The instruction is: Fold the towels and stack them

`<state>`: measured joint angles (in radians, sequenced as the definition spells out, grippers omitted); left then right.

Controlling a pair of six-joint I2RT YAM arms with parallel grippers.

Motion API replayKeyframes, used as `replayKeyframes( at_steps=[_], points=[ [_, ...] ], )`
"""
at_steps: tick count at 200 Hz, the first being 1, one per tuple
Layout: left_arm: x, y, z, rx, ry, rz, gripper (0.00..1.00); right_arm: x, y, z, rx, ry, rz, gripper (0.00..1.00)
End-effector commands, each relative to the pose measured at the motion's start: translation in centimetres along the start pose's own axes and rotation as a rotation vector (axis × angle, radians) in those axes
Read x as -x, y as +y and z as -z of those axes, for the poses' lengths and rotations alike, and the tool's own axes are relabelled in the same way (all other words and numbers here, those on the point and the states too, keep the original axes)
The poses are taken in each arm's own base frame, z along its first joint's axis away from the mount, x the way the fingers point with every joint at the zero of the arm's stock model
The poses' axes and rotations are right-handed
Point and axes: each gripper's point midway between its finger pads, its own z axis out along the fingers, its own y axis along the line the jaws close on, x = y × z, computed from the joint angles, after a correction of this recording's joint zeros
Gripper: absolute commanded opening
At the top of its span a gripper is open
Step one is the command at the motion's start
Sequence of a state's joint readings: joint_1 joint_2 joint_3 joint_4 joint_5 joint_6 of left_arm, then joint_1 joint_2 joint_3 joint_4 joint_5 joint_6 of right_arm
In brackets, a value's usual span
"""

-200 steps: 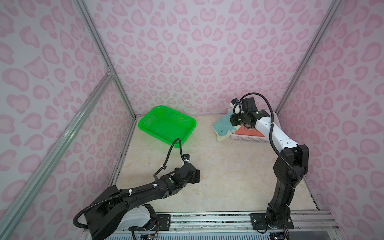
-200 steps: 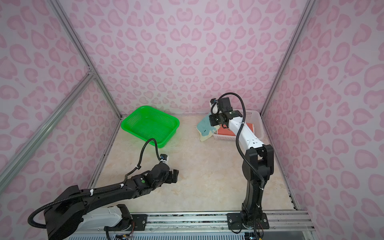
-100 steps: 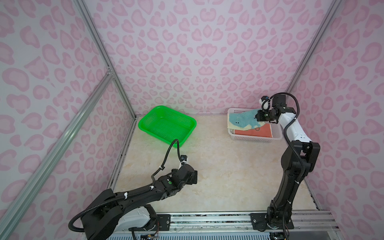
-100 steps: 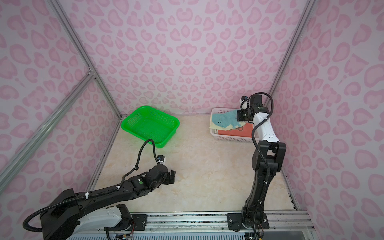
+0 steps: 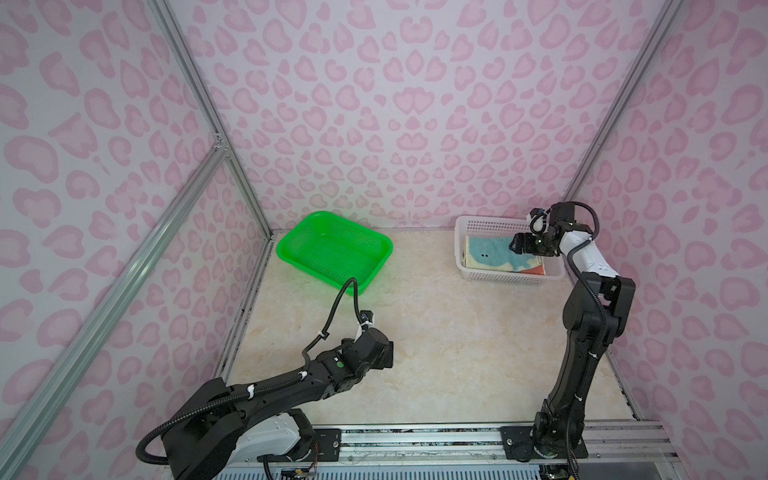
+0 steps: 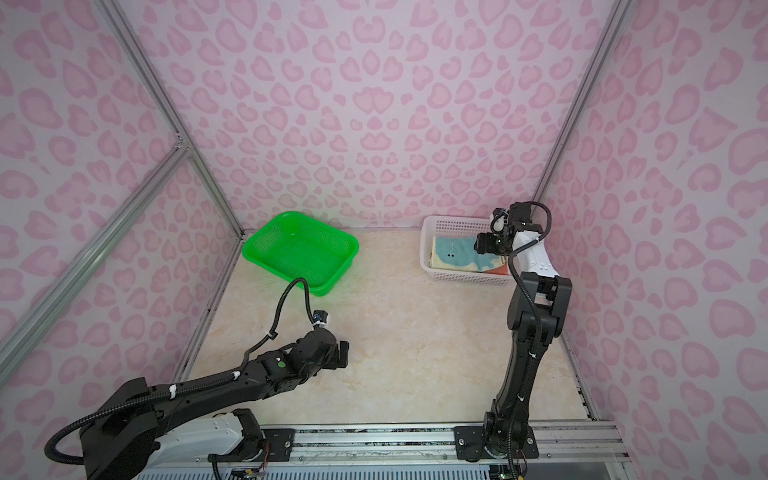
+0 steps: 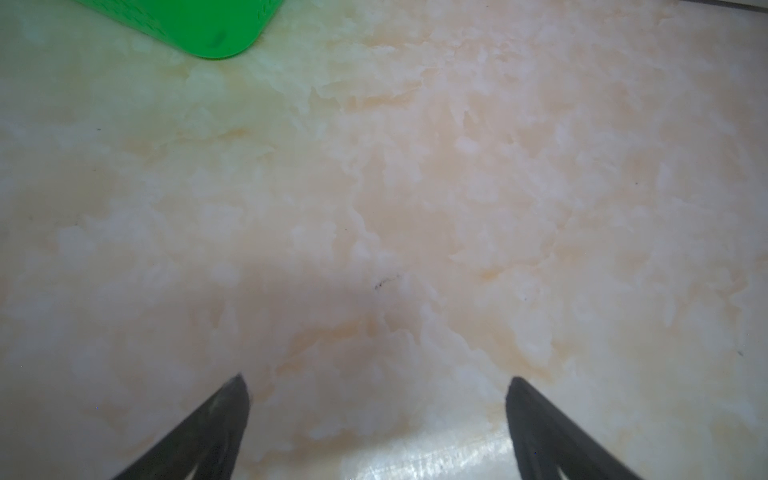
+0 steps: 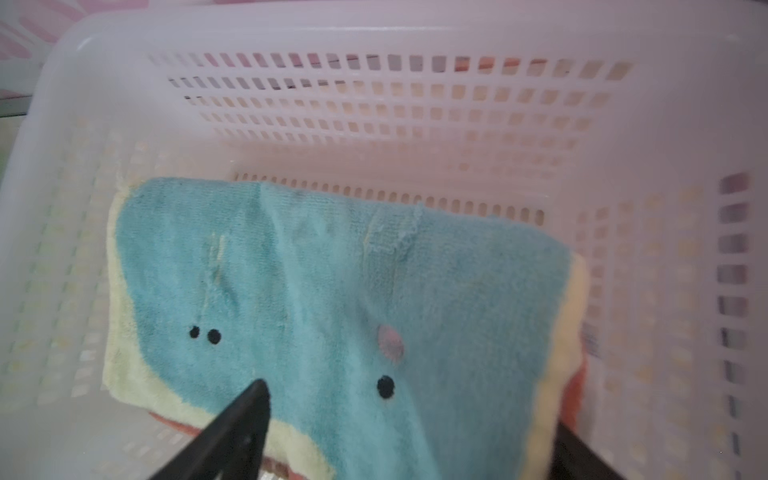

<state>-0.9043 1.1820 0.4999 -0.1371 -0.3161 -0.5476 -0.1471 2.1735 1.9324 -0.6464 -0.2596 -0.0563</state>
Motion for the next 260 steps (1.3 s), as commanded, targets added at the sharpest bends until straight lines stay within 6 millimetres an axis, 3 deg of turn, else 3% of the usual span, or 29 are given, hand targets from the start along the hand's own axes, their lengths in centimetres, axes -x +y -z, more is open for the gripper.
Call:
replayKeyframes(
  at_steps=[1, 31, 67, 75, 80, 93, 138, 155, 176, 210, 242, 260],
  points=[
    [0.6, 0.4, 0.4, 0.021, -0.022, -0.001, 0.98, 0.3, -2.4, 0.9, -0.148, -0.028, -0.028, 0.99],
    [1.2, 1.2, 1.0, 0.052, -0.053, -0.017, 0.98, 0.9, -3.2, 3.6, -0.242, -0.104, -0.021, 0.99],
    [3.1, 2.6, 2.1, 0.114, -0.128, -0.032, 0.98, 0.3, -1.6, 6.3, -0.219, -0.175, -0.021, 0.99],
    [3.9, 3.1, 2.4, 0.140, -0.152, -0.027, 0.98, 0.2, -1.0, 7.0, -0.216, -0.195, -0.019, 0.99],
    [4.4, 3.6, 2.7, 0.159, -0.167, -0.022, 0.98, -1.0, -0.6, 6.7, -0.210, -0.183, -0.021, 0.99],
    [5.5, 5.0, 3.2, 0.211, -0.196, -0.007, 0.98, -2.1, 0.4, 7.5, -0.205, -0.209, -0.019, 0.99],
    [9.4, 10.3, 6.1, 0.399, -0.329, -0.011, 0.98, -5.7, 6.4, 10.4, -0.188, -0.340, 0.091, 0.99],
    [10.3, 11.3, 6.6, 0.412, -0.357, -0.051, 0.98, -7.9, 8.7, 10.1, -0.160, -0.368, 0.162, 0.99],
    [11.2, 13.1, 6.9, 0.446, -0.407, -0.014, 0.98, -10.5, 10.3, 9.1, -0.145, -0.355, 0.216, 0.99],
    [11.7, 15.0, 5.5, 0.468, -0.398, 0.025, 0.98, -13.6, 10.0, 7.1, -0.146, -0.339, 0.205, 0.99],
    [13.0, 15.6, 4.1, 0.473, -0.429, 0.040, 0.98, -14.3, 9.9, 5.4, -0.156, -0.470, 0.262, 0.99],
    [13.5, 16.1, 3.5, 0.479, -0.444, 0.036, 0.98, -14.4, 9.2, 5.5, -0.196, -0.440, 0.256, 1.00]
  ],
)
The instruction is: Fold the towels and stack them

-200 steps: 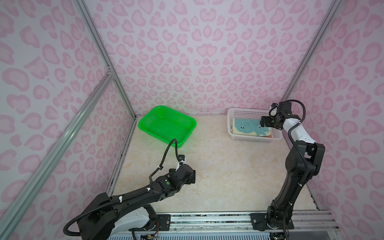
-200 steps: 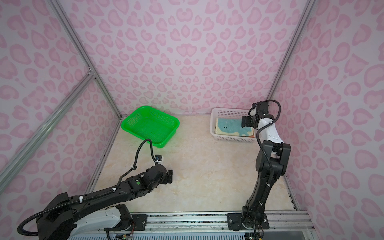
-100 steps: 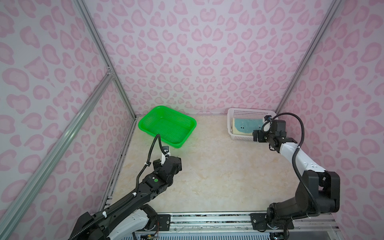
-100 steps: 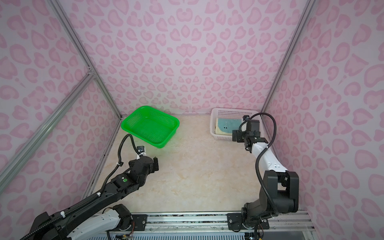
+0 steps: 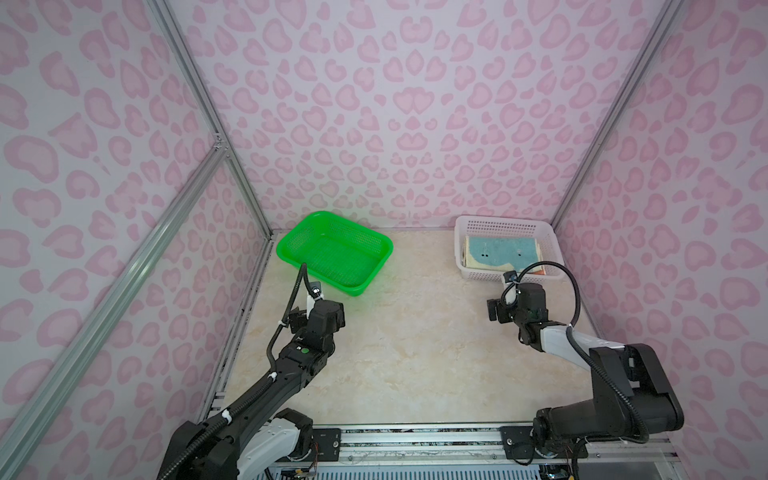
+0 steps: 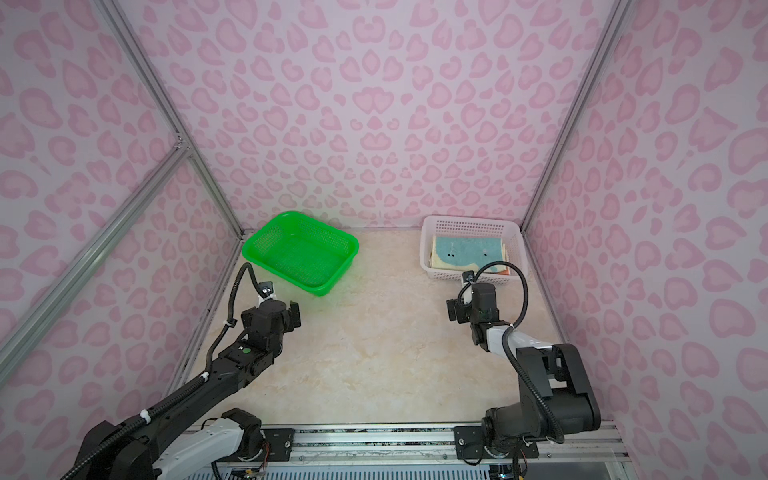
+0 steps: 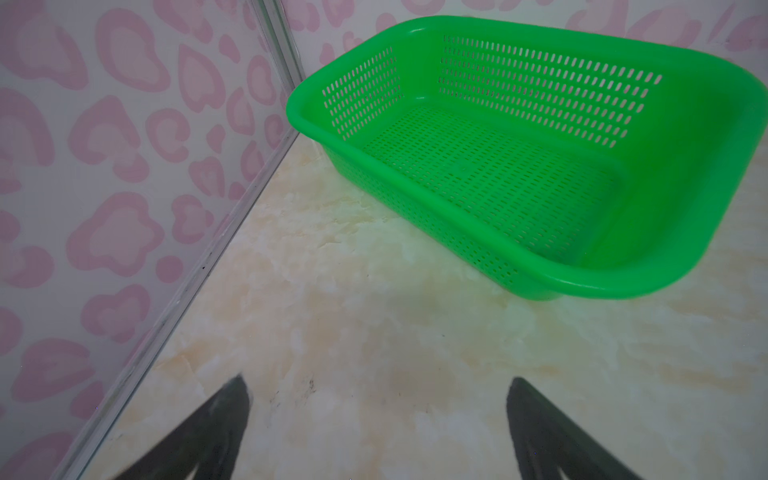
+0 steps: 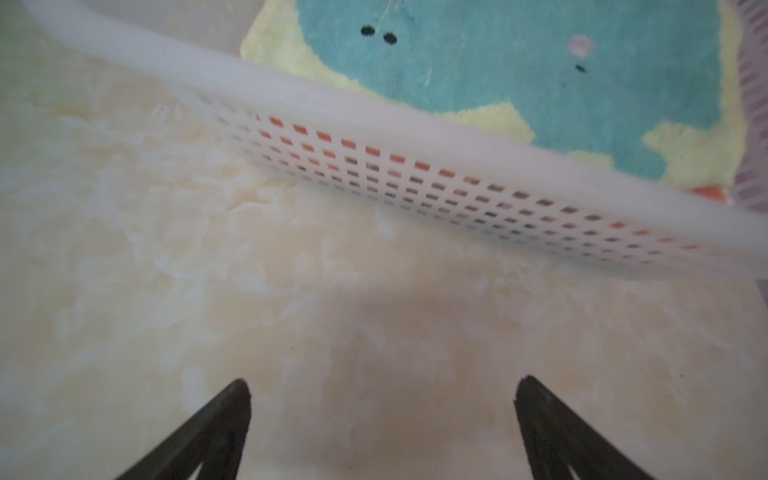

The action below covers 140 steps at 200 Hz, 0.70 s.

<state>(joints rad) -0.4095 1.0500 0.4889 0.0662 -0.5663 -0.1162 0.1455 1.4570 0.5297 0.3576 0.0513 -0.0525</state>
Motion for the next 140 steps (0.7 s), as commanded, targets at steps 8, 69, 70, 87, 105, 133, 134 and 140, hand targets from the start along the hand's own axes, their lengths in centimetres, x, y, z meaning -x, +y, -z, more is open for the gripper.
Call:
replayKeyframes(
  at_steps=[8, 69, 70, 87, 105, 133, 134, 140],
  points=[
    [2.3, -0.2, -1.1, -0.009, -0.106, 0.030, 0.98, 3.9, -1.7, 0.3, -0.095, -0.196, 0.018, 1.00],
    [1.4, 2.0, -5.1, 0.009, -0.176, 0.115, 0.98, 2.6, -2.8, 0.1, -0.162, -0.296, -0.038, 1.00],
    [1.5, 2.1, -5.1, 0.010, -0.179, 0.118, 0.98, 2.6, -2.8, 0.1, -0.162, -0.295, -0.038, 1.00],
    [0.9, 2.5, -6.3, 0.018, -0.177, 0.110, 0.98, 2.4, -2.9, 0.0, -0.164, -0.263, -0.046, 1.00],
    [0.2, 2.7, -7.4, 0.010, -0.192, 0.119, 0.98, 2.4, -2.9, 0.1, -0.166, -0.278, -0.045, 1.00],
    [-1.3, 4.0, -9.1, -0.003, -0.185, 0.210, 0.98, 2.4, -2.9, 0.1, -0.166, -0.278, -0.047, 1.00],
    [-1.3, 4.0, -9.2, -0.001, -0.189, 0.213, 0.98, 2.4, -2.9, 0.1, -0.166, -0.277, -0.046, 1.00],
    [-1.0, 4.3, -9.4, 0.020, -0.196, 0.222, 0.98, 2.5, -2.9, 0.1, -0.166, -0.284, -0.045, 1.00]
  ],
)
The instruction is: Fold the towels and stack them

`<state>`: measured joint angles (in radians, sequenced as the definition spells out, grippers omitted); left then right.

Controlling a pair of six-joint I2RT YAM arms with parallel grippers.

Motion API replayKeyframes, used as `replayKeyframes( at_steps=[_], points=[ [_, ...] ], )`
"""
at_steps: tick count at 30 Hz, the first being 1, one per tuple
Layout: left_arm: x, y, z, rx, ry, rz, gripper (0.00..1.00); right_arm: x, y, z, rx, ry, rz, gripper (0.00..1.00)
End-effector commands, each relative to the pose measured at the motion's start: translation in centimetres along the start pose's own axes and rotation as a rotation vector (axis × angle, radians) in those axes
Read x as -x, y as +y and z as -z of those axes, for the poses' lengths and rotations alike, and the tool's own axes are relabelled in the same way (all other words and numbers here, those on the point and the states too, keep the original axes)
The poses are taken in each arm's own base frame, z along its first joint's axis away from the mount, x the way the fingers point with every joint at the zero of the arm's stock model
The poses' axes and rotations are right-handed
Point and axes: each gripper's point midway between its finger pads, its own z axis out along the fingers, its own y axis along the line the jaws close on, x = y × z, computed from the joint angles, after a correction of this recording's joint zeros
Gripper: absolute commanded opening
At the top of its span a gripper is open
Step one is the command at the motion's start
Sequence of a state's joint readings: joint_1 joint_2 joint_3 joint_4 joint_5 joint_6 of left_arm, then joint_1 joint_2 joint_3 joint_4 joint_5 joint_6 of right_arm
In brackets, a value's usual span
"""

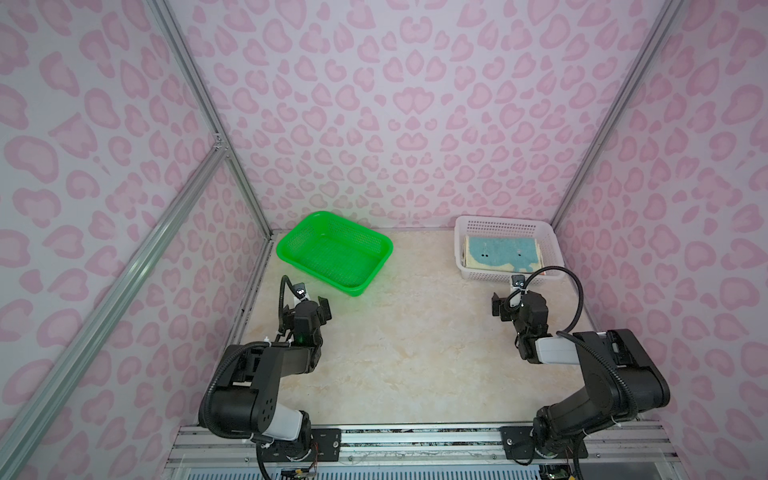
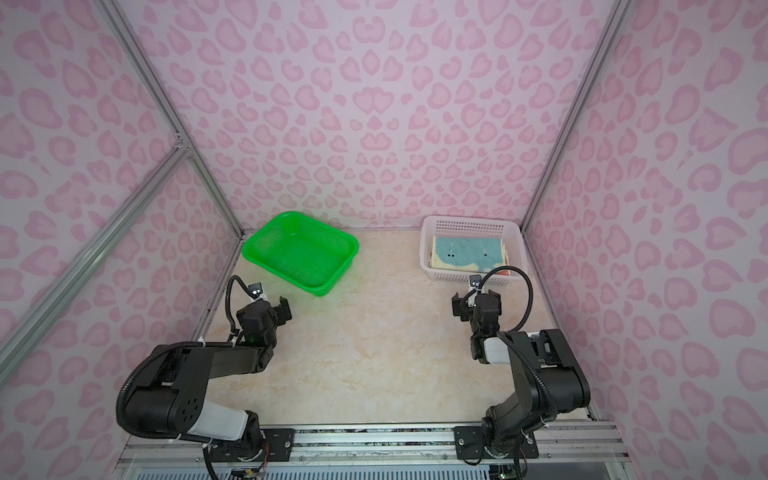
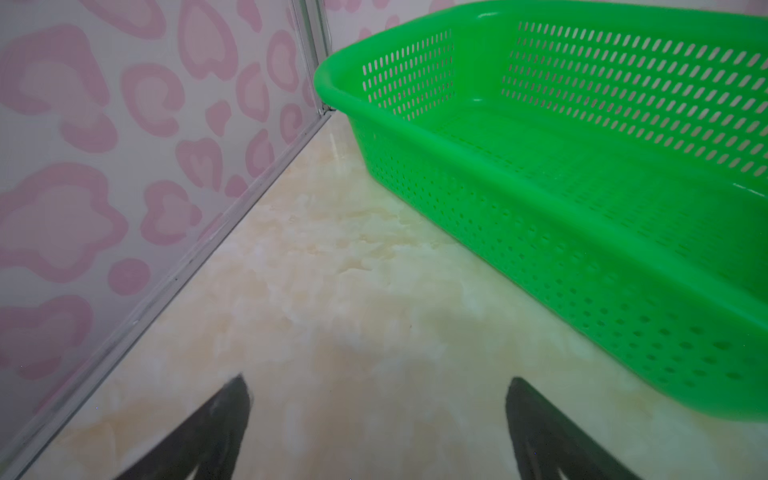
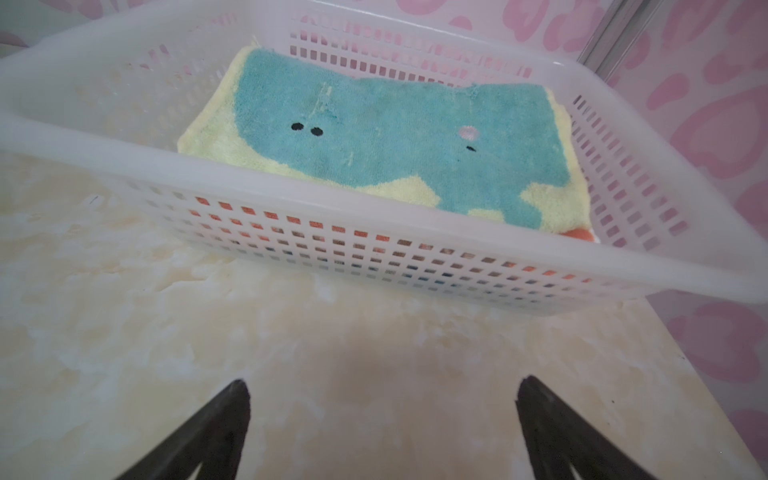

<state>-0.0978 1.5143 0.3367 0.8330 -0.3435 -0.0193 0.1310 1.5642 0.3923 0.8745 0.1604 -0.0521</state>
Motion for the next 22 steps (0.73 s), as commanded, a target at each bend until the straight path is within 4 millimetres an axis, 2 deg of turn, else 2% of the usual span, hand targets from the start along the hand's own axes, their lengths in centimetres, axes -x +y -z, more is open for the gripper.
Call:
replayKeyframes(
  at_steps=[1, 3, 4, 22],
  points=[
    [3.1, 0.2, -0.7, -0.023, -0.132, 0.122, 0.98, 0.6, -0.2, 0.0, -0.014, -0.031, -0.013, 1.00],
    [2.5, 0.5, -1.5, 0.012, -0.062, 0.107, 0.98, 0.5, -0.2, 0.0, -0.012, -0.025, -0.013, 1.00],
    [2.8, 0.5, -1.7, 0.010, -0.068, 0.118, 0.98, 0.5, -0.3, 0.0, -0.015, -0.031, -0.013, 1.00],
    [2.5, 0.8, -1.9, 0.008, -0.040, 0.128, 0.98, 0.6, 0.1, 0.3, -0.022, -0.038, 0.009, 1.00]
  ],
)
